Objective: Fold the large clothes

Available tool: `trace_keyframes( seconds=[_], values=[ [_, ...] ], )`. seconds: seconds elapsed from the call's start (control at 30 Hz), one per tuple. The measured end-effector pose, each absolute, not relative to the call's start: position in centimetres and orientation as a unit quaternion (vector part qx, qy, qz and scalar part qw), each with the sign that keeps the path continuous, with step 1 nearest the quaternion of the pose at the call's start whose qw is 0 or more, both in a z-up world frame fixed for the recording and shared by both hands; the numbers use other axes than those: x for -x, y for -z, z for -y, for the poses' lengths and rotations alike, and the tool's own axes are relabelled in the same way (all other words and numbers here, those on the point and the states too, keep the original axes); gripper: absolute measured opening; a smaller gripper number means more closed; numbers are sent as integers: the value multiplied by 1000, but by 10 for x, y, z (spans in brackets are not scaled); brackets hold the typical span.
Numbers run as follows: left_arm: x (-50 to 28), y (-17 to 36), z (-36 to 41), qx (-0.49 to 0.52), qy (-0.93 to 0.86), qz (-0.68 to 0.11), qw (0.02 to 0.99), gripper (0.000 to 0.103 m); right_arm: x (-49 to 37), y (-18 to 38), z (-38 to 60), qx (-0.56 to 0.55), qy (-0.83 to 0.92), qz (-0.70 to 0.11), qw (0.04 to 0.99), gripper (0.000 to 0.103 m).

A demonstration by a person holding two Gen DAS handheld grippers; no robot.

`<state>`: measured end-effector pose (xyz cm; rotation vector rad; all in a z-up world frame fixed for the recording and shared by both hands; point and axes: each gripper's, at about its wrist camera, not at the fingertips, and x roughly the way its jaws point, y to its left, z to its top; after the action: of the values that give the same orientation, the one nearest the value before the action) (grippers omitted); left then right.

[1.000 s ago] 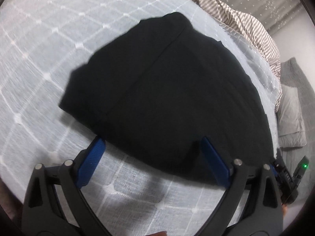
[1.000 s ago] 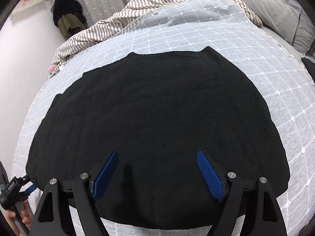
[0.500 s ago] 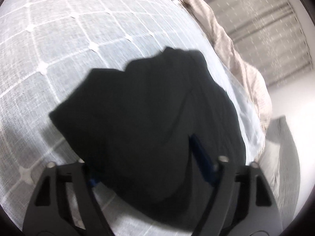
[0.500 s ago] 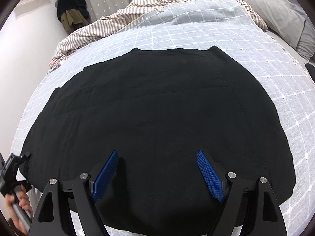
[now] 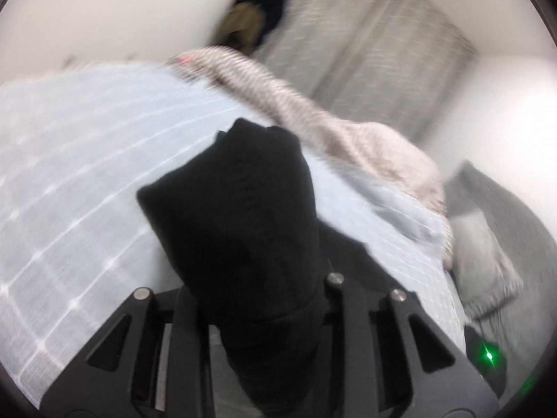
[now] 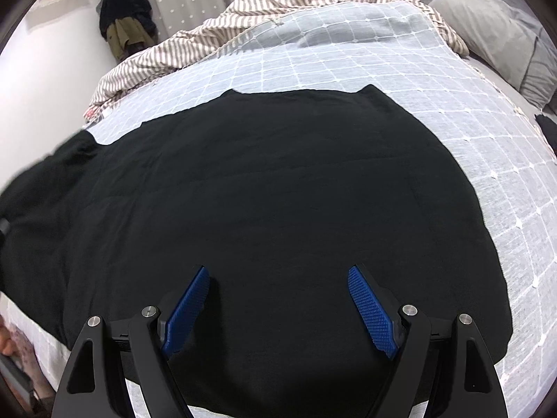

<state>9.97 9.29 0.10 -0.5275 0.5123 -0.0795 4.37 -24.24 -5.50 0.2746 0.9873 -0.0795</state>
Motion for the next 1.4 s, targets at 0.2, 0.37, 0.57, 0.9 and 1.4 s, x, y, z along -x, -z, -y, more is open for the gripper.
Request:
trace_keyframes(
  seconds=[0.2,0.37,0.57,0.9,1.4],
  values=[
    [-103,-31,-11,180,151,-230,944,28,-41,51,260,-147,47,-464,872,83],
    [-101,-21,66,90,229,-245,938,28,-35,46,284,-172,60,-452,873,83],
    [-86,30,141,-46,314,-287,904,29,-24,42,334,-239,82,-427,868,83],
    [-31,70,176,-221,368,-272,861,45,-27,53,366,-446,-78,-366,813,83],
    [-71,15,36,21,362,-348,865,72,-90,71,290,-381,-143,-463,787,65]
  ],
)
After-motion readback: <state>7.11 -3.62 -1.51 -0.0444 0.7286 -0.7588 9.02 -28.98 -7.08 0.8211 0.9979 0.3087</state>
